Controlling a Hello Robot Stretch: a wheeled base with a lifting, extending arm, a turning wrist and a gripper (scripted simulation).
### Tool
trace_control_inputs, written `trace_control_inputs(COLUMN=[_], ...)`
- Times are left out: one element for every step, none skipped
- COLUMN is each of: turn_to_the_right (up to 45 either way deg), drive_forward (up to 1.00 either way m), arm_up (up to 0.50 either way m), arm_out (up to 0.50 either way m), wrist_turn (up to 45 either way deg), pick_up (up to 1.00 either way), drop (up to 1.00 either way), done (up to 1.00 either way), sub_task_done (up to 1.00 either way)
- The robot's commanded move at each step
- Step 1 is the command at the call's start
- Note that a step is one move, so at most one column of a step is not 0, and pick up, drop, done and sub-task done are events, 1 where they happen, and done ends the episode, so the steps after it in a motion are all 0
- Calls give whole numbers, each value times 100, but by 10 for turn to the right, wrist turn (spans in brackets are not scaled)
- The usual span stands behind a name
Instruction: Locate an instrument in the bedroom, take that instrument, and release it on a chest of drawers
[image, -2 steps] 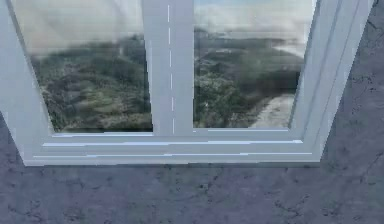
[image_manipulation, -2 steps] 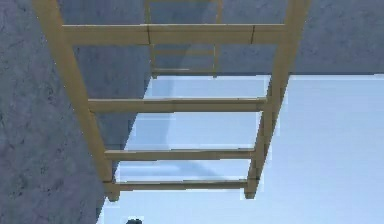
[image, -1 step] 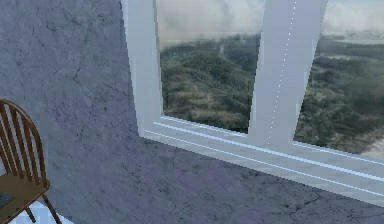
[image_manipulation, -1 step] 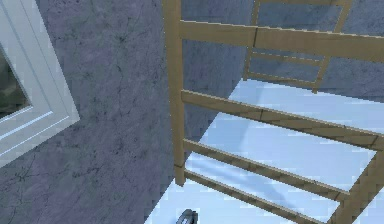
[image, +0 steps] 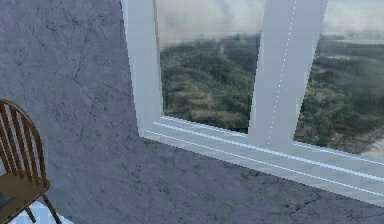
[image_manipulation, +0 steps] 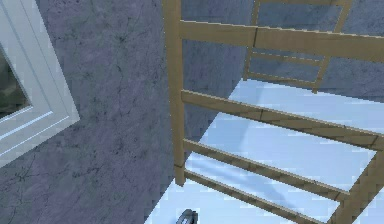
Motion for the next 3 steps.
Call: trace_control_inputs(turn_to_the_right=[0, 0, 0], drive_forward=[0, 0, 0], arm_up=[0, 0, 0], arm_out=[26, 0, 0], wrist_turn=[0, 450, 450], pick_up=[0, 0, 0], drop=[0, 0, 0], done=[0, 0, 0], sub_task_done=[0, 0, 0])
